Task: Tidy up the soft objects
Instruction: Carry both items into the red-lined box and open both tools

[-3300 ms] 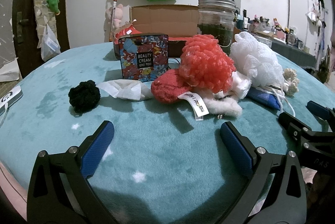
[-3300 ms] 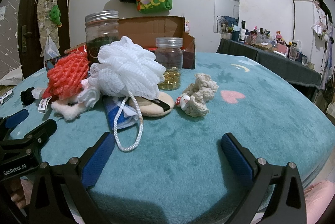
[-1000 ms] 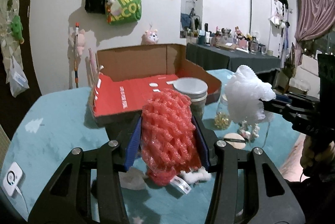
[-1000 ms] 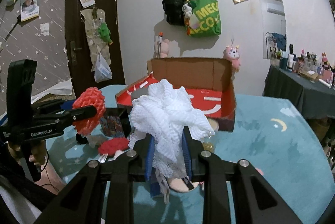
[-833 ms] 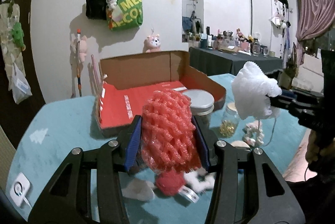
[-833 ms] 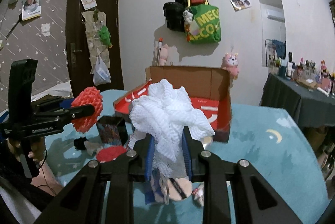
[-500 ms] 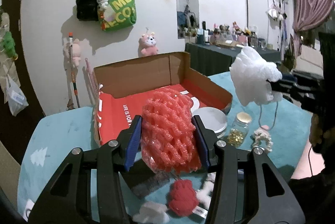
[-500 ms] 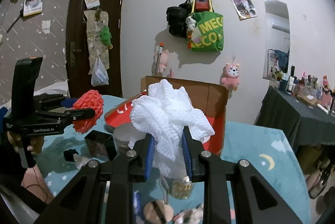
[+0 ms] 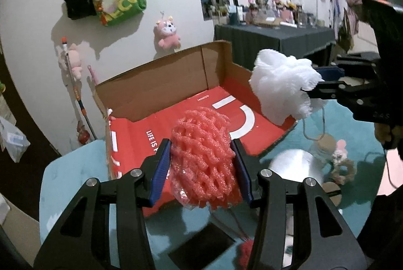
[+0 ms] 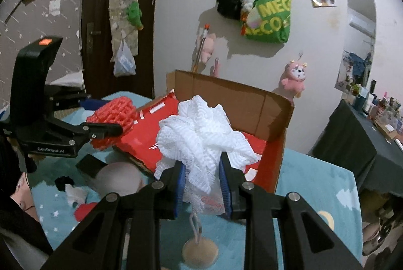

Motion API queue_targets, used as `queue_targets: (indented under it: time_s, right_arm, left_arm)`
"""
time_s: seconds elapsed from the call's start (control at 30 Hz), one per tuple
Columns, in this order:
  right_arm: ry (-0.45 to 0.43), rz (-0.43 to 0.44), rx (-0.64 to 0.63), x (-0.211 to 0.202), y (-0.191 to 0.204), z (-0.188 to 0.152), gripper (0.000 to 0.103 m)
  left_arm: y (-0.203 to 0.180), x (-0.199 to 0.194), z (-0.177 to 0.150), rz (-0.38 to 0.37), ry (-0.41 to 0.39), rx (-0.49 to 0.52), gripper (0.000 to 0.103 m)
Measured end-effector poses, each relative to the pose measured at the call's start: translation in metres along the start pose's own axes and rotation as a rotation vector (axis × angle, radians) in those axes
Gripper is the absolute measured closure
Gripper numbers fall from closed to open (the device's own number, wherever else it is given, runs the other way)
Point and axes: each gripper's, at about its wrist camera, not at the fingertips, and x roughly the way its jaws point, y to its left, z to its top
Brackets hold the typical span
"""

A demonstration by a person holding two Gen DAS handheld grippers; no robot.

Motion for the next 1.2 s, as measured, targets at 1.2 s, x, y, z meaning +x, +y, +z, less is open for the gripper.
queue_targets:
  time_s: [1.2]
  right_arm:
    - [0.448, -0.118, 0.092, 0.258, -0.086, 0.053, 0.066]
  left_arm:
    - [0.067, 0.239, 0.051, 0.002, 0.331, -0.09, 0.053]
